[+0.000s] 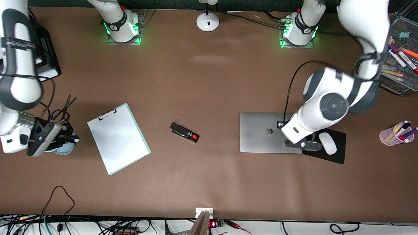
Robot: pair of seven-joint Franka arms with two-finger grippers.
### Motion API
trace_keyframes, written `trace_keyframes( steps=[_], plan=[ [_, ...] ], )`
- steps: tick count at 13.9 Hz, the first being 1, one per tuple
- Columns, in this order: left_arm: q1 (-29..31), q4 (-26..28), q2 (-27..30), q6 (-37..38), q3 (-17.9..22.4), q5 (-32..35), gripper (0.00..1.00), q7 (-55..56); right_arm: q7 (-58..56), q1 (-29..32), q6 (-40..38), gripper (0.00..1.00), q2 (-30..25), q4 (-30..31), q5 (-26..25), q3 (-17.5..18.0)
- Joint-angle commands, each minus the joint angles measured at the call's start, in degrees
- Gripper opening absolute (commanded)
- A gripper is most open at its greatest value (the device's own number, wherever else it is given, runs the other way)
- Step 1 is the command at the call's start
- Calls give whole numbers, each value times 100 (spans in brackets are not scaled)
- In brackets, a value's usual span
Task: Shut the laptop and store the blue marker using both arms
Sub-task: 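Lift the marker with the right gripper while the left gripper shuts the lid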
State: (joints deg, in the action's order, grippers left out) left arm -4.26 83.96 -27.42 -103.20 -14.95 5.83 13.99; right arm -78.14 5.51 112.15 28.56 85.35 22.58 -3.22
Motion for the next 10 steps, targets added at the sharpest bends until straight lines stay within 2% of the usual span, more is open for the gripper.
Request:
trace_keyframes(
  steps=[1, 5, 6, 8, 10],
  plan=[
    [39, -300, 227, 685, -8, 164, 100, -230, -1129, 380, -316, 0, -70, -97, 526, 76],
    [74, -985, 307, 1607, 1, 138, 100, -590, -2641, 942, -825, 0, -17, -185, 1317, 68],
    [91, -1013, 316, 1662, 1, 138, 100, -730, -3019, 1057, -879, 0, -8, -194, 1458, 59],
    [100, -926, 525, 1636, 114, 111, 100, -1142, -3653, 1320, -1002, 0, 70, -203, 1635, 59],
    [100, -541, 946, 1592, 430, 50, 100, -1442, -4049, 1540, -1125, 0, 114, -203, 1723, 67]
  ],
)
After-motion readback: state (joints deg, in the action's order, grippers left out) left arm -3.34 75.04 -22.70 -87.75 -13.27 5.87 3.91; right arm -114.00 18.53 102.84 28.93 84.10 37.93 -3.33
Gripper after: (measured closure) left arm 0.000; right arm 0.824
